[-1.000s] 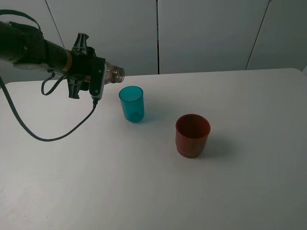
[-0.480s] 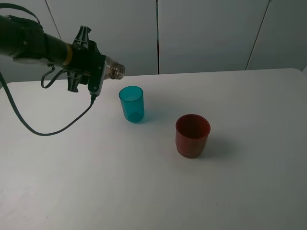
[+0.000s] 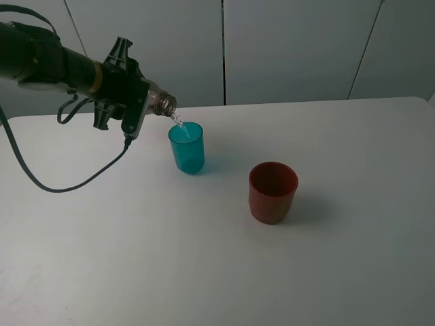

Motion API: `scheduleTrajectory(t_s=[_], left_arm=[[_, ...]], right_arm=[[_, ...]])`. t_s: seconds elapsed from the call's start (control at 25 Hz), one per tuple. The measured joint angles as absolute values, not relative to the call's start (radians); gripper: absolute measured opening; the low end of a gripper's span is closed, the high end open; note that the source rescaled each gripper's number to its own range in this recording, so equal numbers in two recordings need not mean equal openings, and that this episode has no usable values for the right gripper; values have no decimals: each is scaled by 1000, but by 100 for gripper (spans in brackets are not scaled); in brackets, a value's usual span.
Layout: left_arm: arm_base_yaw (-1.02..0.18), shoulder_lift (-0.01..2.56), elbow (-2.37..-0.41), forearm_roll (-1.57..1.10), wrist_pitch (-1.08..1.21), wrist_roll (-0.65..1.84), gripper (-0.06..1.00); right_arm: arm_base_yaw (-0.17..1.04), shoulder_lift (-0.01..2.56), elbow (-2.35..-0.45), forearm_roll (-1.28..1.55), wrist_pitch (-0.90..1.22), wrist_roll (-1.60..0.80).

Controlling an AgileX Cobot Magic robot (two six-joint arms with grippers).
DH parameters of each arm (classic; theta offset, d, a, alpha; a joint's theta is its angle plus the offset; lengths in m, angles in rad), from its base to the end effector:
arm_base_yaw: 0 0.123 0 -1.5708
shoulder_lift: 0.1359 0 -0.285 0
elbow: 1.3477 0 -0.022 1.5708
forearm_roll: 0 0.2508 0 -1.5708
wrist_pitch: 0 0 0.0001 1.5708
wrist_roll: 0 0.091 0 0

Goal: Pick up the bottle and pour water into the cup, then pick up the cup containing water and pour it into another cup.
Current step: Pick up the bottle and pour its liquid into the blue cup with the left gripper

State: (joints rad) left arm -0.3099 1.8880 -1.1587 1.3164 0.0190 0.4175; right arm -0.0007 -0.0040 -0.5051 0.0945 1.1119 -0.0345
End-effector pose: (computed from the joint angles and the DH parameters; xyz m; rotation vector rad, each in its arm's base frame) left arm 0.3923 -0.1238 0.1918 1.9897 1.2295 0.7771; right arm -0.0084 0.0077 0.2749 -0.0430 2.0835 0.0924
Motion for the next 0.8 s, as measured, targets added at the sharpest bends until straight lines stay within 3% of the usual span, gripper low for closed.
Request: scheduleTrajectory(t_s=[0.8], left_arm=[[-310, 1888, -1159, 1385, 28, 450, 3]], right_arm=[[-1, -4, -505, 94, 1112, -35]])
